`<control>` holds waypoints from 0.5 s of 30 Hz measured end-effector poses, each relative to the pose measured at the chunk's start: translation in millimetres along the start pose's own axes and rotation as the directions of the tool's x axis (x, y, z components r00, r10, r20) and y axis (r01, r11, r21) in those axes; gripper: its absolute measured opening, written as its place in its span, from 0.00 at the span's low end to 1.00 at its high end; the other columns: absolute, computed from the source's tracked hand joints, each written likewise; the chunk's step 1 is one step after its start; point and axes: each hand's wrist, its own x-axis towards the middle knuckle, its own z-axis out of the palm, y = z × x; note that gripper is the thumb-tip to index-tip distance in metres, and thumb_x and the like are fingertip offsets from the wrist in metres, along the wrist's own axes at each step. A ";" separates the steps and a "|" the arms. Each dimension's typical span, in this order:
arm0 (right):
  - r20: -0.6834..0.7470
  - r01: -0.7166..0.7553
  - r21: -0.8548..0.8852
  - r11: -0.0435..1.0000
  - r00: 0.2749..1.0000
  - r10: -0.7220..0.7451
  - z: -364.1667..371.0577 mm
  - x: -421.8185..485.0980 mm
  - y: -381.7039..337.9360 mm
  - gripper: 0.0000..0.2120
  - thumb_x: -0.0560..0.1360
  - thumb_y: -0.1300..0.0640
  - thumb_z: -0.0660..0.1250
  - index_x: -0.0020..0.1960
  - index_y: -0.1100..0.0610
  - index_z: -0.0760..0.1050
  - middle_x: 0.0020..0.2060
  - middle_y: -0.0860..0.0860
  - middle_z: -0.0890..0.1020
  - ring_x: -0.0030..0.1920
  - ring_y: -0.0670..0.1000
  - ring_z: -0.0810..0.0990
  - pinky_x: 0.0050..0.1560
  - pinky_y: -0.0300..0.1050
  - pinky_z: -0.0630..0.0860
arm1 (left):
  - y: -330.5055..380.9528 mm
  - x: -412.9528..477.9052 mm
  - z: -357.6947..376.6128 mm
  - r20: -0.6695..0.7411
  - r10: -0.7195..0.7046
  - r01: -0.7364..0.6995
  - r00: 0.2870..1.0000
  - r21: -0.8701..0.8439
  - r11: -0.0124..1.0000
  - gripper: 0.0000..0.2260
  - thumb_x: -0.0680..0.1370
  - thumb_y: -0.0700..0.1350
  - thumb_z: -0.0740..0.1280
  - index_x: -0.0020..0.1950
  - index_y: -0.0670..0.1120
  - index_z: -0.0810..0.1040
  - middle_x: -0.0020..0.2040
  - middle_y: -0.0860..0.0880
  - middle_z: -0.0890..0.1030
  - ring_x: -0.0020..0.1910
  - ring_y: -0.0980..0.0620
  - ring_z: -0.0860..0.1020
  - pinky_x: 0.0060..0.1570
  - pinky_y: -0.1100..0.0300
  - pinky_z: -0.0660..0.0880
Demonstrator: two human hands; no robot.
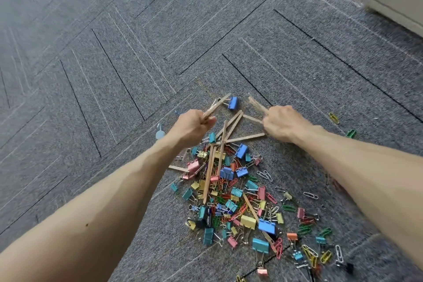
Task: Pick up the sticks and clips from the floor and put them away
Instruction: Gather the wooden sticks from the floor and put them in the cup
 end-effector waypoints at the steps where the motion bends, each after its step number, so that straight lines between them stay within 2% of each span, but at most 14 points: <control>1: -0.023 -0.001 0.002 1.000 1.000 0.001 0.2 -1.5 1.3 0.11 0.82 0.60 0.53 0.49 0.64 0.72 0.36 0.53 0.73 0.29 0.48 0.69 0.23 0.37 0.63 | 1.1 2.2 0.7 -0.036 0.025 -0.021 0.999 0.087 0.996 0.12 0.82 0.52 0.59 0.44 0.46 0.73 0.39 0.49 0.76 0.32 0.55 0.70 0.32 0.64 0.72; 3: -0.056 -0.021 0.018 1.000 0.998 0.022 -2.0 -3.2 -0.2 0.12 0.82 0.60 0.52 0.48 0.63 0.72 0.38 0.55 0.75 0.31 0.50 0.71 0.26 0.40 0.67 | 0.4 8.8 2.8 -0.118 0.105 -0.064 0.987 0.311 0.948 0.15 0.82 0.56 0.57 0.45 0.46 0.73 0.39 0.48 0.77 0.34 0.52 0.72 0.43 0.55 0.75; 4: -0.068 -0.033 0.049 0.998 0.997 0.037 -4.4 -3.7 -1.9 0.14 0.83 0.60 0.51 0.49 0.64 0.73 0.40 0.56 0.76 0.33 0.51 0.72 0.29 0.43 0.70 | -0.6 11.2 3.8 -0.143 0.142 -0.081 0.980 0.365 0.928 0.16 0.82 0.57 0.56 0.44 0.47 0.72 0.38 0.48 0.76 0.34 0.52 0.72 0.44 0.53 0.74; 6: -0.069 -0.009 0.079 0.997 0.998 0.014 -8.8 0.3 -0.1 0.15 0.84 0.57 0.51 0.48 0.62 0.74 0.40 0.56 0.75 0.36 0.53 0.72 0.33 0.45 0.70 | -0.4 14.1 6.5 -0.149 0.174 -0.119 0.973 0.321 0.940 0.14 0.83 0.54 0.56 0.42 0.47 0.69 0.37 0.48 0.75 0.31 0.53 0.71 0.37 0.57 0.73; 8: -0.022 0.032 0.195 0.980 0.999 -0.028 -14.2 1.1 7.8 0.16 0.85 0.53 0.50 0.43 0.57 0.70 0.36 0.53 0.72 0.31 0.50 0.68 0.28 0.42 0.66 | 3.3 14.5 13.7 -0.116 0.163 -0.137 0.980 0.205 0.969 0.11 0.84 0.49 0.57 0.44 0.46 0.69 0.37 0.48 0.75 0.30 0.54 0.71 0.31 0.62 0.72; 11: -0.014 0.061 0.248 0.967 0.998 -0.059 -14.8 0.8 12.8 0.17 0.85 0.52 0.50 0.40 0.55 0.68 0.34 0.51 0.70 0.28 0.48 0.65 0.25 0.40 0.63 | 6.0 16.7 28.1 -0.105 0.160 -0.138 0.982 0.188 0.972 0.09 0.82 0.50 0.62 0.48 0.44 0.69 0.41 0.47 0.77 0.32 0.53 0.73 0.33 0.59 0.76; 15: -0.032 0.066 0.200 0.978 0.998 -0.060 -11.6 3.7 13.9 0.16 0.85 0.50 0.51 0.41 0.54 0.68 0.34 0.51 0.71 0.28 0.48 0.66 0.22 0.37 0.63 | 10.1 17.4 42.3 -0.042 0.077 -0.064 0.996 0.249 0.967 0.27 0.67 0.58 0.77 0.52 0.44 0.69 0.45 0.46 0.78 0.38 0.51 0.75 0.40 0.54 0.78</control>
